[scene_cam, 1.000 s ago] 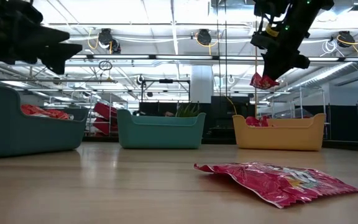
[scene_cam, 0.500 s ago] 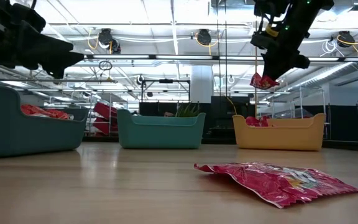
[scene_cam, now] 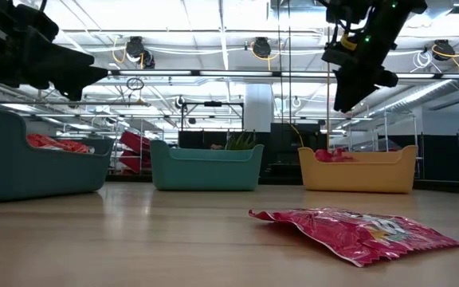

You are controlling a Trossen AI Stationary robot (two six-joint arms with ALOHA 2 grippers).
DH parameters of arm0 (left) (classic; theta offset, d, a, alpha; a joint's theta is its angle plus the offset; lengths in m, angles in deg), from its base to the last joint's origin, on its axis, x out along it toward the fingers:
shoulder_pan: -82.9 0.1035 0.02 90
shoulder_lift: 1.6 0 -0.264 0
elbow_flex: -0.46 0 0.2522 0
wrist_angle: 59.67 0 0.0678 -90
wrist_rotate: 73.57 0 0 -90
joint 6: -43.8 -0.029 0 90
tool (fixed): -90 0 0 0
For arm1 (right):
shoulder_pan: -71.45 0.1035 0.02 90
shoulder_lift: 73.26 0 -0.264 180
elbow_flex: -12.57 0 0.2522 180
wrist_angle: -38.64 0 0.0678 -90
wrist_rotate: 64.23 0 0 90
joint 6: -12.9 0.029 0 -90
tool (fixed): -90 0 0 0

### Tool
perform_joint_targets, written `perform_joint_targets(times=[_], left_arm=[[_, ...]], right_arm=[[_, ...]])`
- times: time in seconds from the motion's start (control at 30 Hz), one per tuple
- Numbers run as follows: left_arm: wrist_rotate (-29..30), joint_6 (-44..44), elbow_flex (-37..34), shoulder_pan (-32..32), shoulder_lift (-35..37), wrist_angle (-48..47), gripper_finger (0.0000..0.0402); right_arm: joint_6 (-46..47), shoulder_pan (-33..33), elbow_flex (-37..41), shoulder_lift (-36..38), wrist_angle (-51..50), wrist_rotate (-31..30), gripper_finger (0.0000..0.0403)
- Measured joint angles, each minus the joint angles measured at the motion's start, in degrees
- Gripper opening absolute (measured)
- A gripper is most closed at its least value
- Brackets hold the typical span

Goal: Sort candy
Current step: Put the red candy into the yellow bin

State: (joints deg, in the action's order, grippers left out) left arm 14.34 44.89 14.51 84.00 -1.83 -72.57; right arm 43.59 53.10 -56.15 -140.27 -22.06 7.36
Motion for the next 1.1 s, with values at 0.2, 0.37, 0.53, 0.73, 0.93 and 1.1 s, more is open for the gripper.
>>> perform_joint_targets(times=[0.2,0.37,0.53,0.73,0.93,1.1], left_arm=[[0.00,0.00,-0.01,0.00,0.00,0.01,0.0215],[0.00,0.00,-0.04,0.00,-0.02,0.02,0.0215],[0.00,0.00,-0.04,0.00,-0.02,0.06,0.0215],[0.00,0.00,-0.04,0.00,-0.02,0.04,0.0215],[0.00,-0.01,-0.04,0.00,-0.02,0.04,0.0215],[0.00,-0.02,-0.04,0.00,-0.02,0.04,0.0215]], right_arm=[[-1.11,0.39,0.00,2.99,4.21,0.83,0.0147],[0.17,4.00,0.00,6.67,9.47,7.60,0.0163],[0.62,14.27,0.00,6.09,15.40,10.50,0.0166],[-1.78,28.36,0.00,0.11,20.32,1.39,0.0160],[-1.82,38.31,0.00,-11.00,27.98,-1.06,0.0160],[-1.17,44.45,-0.02,-21.70,34.38,-0.69,0.0160]])
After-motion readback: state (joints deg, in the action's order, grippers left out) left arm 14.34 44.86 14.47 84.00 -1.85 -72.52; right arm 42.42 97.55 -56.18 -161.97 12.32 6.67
